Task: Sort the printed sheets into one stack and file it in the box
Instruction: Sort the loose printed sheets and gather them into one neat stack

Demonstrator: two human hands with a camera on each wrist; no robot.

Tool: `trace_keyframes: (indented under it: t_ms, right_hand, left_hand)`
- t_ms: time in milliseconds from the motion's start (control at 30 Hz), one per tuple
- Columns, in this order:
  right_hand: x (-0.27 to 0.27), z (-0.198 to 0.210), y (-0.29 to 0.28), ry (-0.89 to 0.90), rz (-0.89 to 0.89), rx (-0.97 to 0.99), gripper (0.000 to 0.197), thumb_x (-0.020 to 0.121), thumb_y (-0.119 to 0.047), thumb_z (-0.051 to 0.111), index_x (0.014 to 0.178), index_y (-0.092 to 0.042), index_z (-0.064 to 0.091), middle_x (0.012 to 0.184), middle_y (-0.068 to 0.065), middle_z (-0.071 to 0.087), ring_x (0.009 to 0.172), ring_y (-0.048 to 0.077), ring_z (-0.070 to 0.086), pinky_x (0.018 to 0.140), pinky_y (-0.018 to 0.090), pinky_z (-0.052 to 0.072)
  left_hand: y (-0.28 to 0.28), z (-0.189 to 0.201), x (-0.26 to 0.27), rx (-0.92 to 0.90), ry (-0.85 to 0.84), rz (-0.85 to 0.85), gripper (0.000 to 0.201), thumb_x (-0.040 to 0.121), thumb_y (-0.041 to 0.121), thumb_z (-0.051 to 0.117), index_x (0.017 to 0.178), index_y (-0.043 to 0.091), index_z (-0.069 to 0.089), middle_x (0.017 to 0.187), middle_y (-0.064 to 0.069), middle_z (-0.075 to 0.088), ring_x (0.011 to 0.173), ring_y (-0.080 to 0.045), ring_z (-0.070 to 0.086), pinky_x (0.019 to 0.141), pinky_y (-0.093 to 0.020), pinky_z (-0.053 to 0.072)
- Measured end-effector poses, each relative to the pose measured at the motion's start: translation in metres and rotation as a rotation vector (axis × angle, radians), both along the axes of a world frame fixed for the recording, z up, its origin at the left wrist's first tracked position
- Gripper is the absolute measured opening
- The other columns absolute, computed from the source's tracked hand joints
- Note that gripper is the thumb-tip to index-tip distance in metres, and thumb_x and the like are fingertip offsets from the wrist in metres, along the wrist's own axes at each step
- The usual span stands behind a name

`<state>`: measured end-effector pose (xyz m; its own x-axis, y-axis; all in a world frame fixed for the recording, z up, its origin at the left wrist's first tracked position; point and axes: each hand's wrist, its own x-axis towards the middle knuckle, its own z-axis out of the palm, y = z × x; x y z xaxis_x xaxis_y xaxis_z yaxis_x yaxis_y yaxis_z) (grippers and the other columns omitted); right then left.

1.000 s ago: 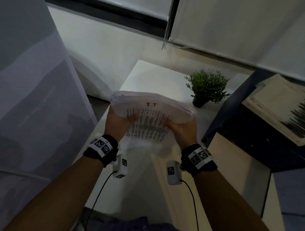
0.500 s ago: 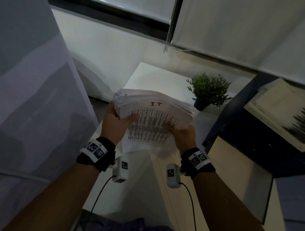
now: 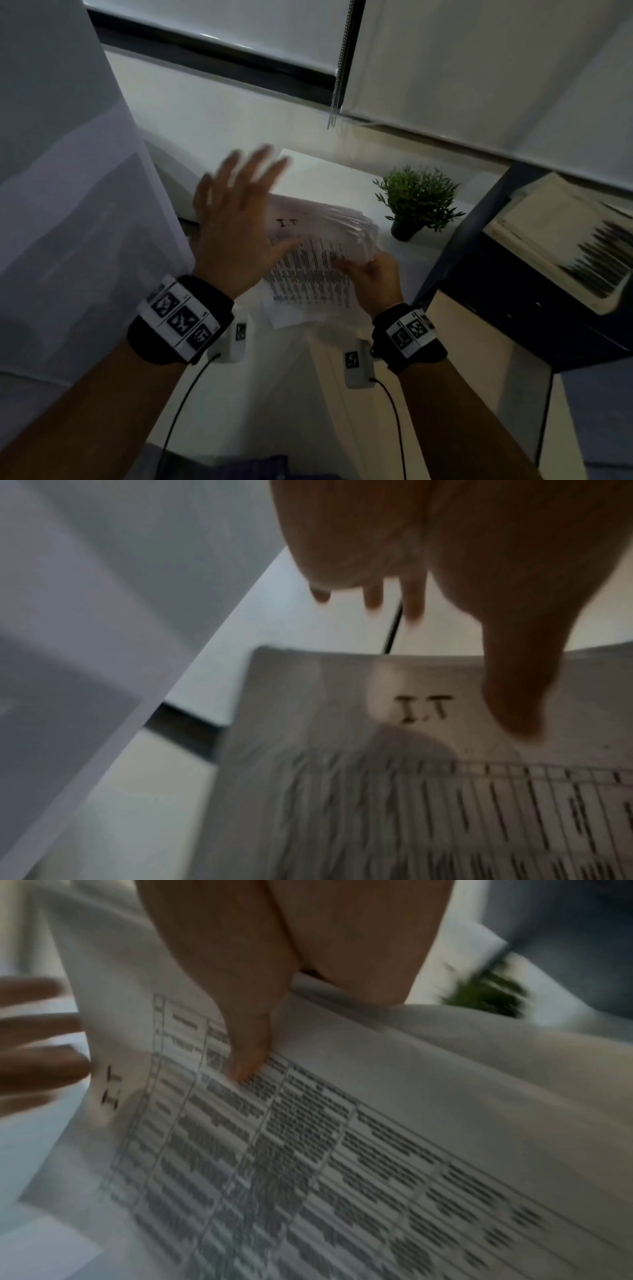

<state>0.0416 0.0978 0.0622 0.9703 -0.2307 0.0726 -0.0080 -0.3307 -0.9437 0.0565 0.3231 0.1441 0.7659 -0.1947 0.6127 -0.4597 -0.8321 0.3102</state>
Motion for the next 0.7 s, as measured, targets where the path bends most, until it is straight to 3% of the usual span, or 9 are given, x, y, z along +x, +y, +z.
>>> trace_keyframes:
  t_ms: [100, 133, 200, 267, 333, 400, 467, 600, 700]
  right_hand:
    - [0.008, 0.026, 0.003, -0.093, 0.133, -0.178, 0.024, 0.079, -0.030, 0.078, 0.086, -0.008, 0.074, 0.079, 0.009, 0.075, 0.072, 0.012, 0.067, 0.065, 0.042, 0.058]
    - [0.011, 0.035, 0.005, -0.125, 0.153, -0.251, 0.022, 0.080, -0.031, 0.078, 0.084, -0.010, 0.074, 0.077, 0.006, 0.074, 0.071, 0.010, 0.066, 0.064, 0.043, 0.057]
    - [0.016, 0.048, 0.007, -0.203, 0.102, -0.383, 0.022, 0.078, -0.036, 0.077, 0.091, -0.019, 0.072, 0.088, 0.001, 0.073, 0.085, 0.014, 0.066, 0.076, 0.047, 0.056]
    - [0.019, 0.044, 0.008, -0.169, -0.106, -0.565, 0.055, 0.073, -0.044, 0.077, 0.124, -0.034, 0.057, 0.133, -0.003, 0.057, 0.130, 0.023, 0.046, 0.110, 0.059, 0.035]
    - [0.017, 0.030, 0.007, 0.016, -0.333, -0.634, 0.101, 0.070, -0.053, 0.078, 0.151, -0.037, 0.019, 0.162, -0.005, 0.012, 0.150, 0.030, 0.008, 0.116, 0.062, 0.009]
    - [0.014, 0.012, 0.005, 0.209, -0.434, -0.464, 0.125, 0.068, -0.056, 0.080, 0.155, -0.031, -0.005, 0.164, -0.002, -0.008, 0.151, 0.034, -0.004, 0.117, 0.063, 0.006]
    - [0.017, -0.010, 0.004, 0.346, -0.519, -0.140, 0.139, 0.061, -0.054, 0.087, 0.156, -0.025, -0.009, 0.165, 0.004, -0.007, 0.152, 0.032, 0.000, 0.120, 0.056, 0.010]
    - [0.027, -0.028, 0.004, 0.358, -0.522, 0.617, 0.140, 0.058, -0.040, 0.095, 0.155, -0.032, -0.005, 0.155, 0.006, 0.033, 0.136, 0.034, 0.041, 0.112, 0.056, 0.037]
    - [0.023, -0.022, 0.007, 0.411, -0.297, 0.982, 0.136, 0.041, -0.039, 0.101, 0.152, -0.027, 0.023, 0.135, 0.008, 0.051, 0.108, 0.031, 0.062, 0.083, 0.049, 0.059]
  left_hand:
    - [-0.010, 0.030, 0.009, 0.244, 0.171, -0.146, 0.054, 0.073, 0.057, 0.071, 0.120, 0.038, 0.053, 0.121, 0.002, 0.066, 0.116, -0.027, 0.059, 0.094, -0.046, 0.046]
    - [-0.010, 0.032, 0.012, 0.208, 0.195, -0.177, 0.034, 0.077, 0.055, 0.068, 0.103, 0.036, 0.056, 0.097, 0.001, 0.072, 0.093, -0.029, 0.067, 0.077, -0.041, 0.052]
    - [-0.004, 0.025, 0.017, 0.087, 0.237, -0.183, 0.027, 0.082, 0.053, 0.064, 0.083, 0.029, 0.050, 0.067, 0.002, 0.064, 0.067, -0.029, 0.064, 0.060, -0.038, 0.051]
    - [0.008, 0.013, 0.024, -0.178, 0.311, -0.139, 0.024, 0.082, 0.044, 0.070, 0.080, 0.023, 0.058, 0.069, -0.001, 0.067, 0.069, -0.027, 0.065, 0.065, -0.041, 0.054]
    - [0.019, 0.001, 0.028, -0.484, 0.404, -0.041, 0.025, 0.080, 0.033, 0.076, 0.092, 0.012, 0.071, 0.086, -0.008, 0.074, 0.077, -0.025, 0.069, 0.071, -0.041, 0.057]
    - [0.025, -0.014, 0.028, -0.788, 0.500, 0.041, 0.022, 0.080, 0.025, 0.078, 0.093, 0.009, 0.071, 0.087, -0.007, 0.074, 0.071, -0.016, 0.071, 0.064, -0.037, 0.058]
    - [0.028, -0.032, 0.024, -1.080, 0.586, 0.044, 0.023, 0.079, 0.023, 0.079, 0.097, 0.011, 0.072, 0.092, -0.006, 0.075, 0.079, -0.016, 0.074, 0.072, -0.041, 0.060]
    - [0.033, -0.067, 0.021, -1.519, 0.717, 0.005, 0.048, 0.078, 0.024, 0.081, 0.119, 0.007, 0.066, 0.114, -0.015, 0.071, 0.102, -0.035, 0.070, 0.084, -0.061, 0.054]
    - [0.026, -0.091, 0.015, -1.740, 0.813, -0.084, 0.049, 0.086, 0.023, 0.071, 0.131, 0.009, 0.058, 0.126, -0.016, 0.066, 0.112, -0.033, 0.065, 0.087, -0.051, 0.055]
